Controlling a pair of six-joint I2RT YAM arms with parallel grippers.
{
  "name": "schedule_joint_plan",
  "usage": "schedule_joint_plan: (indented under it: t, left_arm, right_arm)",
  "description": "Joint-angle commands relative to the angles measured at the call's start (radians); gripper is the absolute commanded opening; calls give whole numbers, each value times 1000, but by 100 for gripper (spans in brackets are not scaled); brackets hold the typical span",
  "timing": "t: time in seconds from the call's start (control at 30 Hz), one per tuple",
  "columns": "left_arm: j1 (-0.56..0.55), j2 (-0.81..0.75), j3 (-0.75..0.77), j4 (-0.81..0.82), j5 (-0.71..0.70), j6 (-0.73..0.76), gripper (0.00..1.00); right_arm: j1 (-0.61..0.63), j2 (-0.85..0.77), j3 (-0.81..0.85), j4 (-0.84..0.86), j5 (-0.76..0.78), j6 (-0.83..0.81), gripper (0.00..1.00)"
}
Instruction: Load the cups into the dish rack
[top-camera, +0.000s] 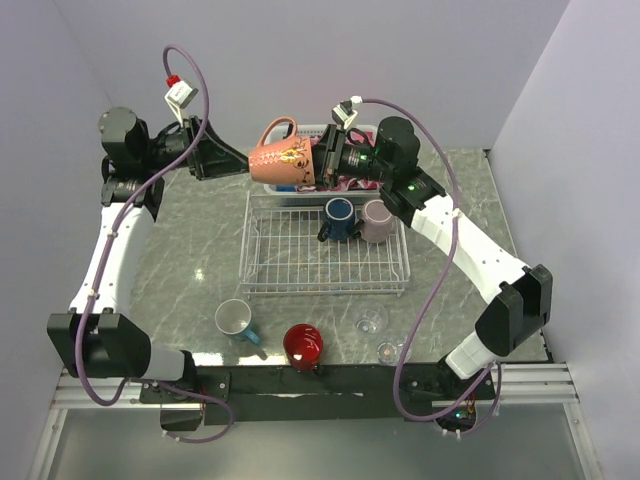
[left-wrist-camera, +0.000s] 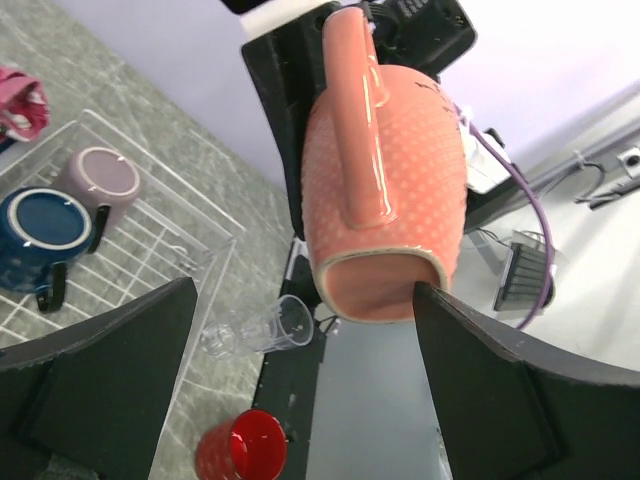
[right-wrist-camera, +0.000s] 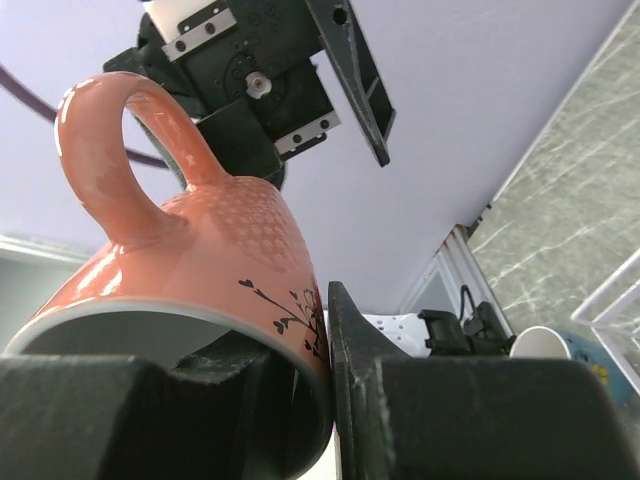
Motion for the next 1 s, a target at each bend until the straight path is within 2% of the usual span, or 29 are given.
schedule_joint_plan:
  t: [0.0,0.07,0.13,0.2,0.33,0.4,0.6,0.83,0.97]
  left_arm:
    - [-9,-17,-6,229,75,-174,96]
    - [-6,0,36,168,131,-153,96]
    - [-6,6,75,65,144,-49,96]
    - [-4,8,88,8,147,-14,96]
    - [-4,9,62,191,149,-171,96]
    - [-7,9,60,224,150,-210,96]
    - [-10,11,80,10,159,-28,96]
    - [-19,-11,28,-24,136,19,96]
    - [-48,-12,20,-6,124,-12,96]
  right_arm:
    - [5,-16,-3,160,-44,45,0]
    - [0,-30,-15,155,-49,39,0]
    - [-9,-56,-52,163,-54,42,0]
    - [-17,-74,-105,196,-63,56,0]
    - [-32,-123,-193,251,-70,80,0]
    - [-34,-134,-227,294,-72,103,0]
    - [-35,-127,-227,344,-81,134,0]
    - [-34,-104,-187,353,-93,142,0]
    - [-32,-90,-170,357,-92,145,0]
